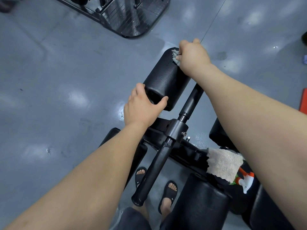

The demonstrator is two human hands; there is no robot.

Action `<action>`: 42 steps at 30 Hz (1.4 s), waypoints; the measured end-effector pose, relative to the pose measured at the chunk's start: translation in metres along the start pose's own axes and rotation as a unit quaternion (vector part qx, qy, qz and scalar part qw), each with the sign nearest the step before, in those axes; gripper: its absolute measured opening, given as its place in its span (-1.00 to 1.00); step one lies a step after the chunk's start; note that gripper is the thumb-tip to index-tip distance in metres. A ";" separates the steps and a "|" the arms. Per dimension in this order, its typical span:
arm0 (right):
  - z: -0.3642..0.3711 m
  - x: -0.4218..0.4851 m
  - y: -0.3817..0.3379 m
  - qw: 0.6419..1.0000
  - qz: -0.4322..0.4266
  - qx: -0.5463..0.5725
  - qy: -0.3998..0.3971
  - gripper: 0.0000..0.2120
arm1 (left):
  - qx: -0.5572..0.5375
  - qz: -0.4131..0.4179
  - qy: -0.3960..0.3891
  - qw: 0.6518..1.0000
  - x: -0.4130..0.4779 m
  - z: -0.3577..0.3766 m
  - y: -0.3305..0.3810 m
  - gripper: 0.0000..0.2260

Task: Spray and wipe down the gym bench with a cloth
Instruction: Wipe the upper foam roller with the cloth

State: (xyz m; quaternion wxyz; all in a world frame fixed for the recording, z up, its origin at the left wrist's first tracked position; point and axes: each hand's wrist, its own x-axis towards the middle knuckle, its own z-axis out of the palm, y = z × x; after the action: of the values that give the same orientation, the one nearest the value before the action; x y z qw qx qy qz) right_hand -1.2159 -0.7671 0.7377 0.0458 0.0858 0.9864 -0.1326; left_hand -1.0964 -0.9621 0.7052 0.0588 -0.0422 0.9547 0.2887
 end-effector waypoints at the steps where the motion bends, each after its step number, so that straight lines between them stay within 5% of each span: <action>1: 0.000 0.002 0.001 1.000 0.002 0.006 0.004 -0.82 | -0.001 -0.001 -0.002 1.000 0.000 0.000 0.000 -0.30; 15: 0.001 0.028 0.017 0.990 0.064 0.124 -0.022 -0.88 | 0.002 -0.009 -0.005 1.000 -0.001 0.000 0.005 -0.28; 20: 0.001 0.033 0.015 0.980 0.110 0.164 0.021 -0.76 | 0.008 0.002 0.002 1.000 0.000 0.000 0.005 -0.28; 32: -0.005 0.025 0.025 0.996 0.030 0.080 -0.032 -0.82 | 0.009 0.008 0.009 1.000 0.001 0.002 0.002 -0.17; 42: -0.008 -0.003 0.020 0.997 -0.034 0.076 0.003 -0.80 | 0.021 0.008 0.007 1.000 0.001 0.002 0.003 -0.20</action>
State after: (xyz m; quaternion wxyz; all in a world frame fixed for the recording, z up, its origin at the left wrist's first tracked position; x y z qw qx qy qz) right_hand -1.2099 -0.7469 0.7404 0.0317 0.0561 0.9760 -0.2080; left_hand -1.0972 -0.9585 0.7047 0.0504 -0.0354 0.9611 0.2691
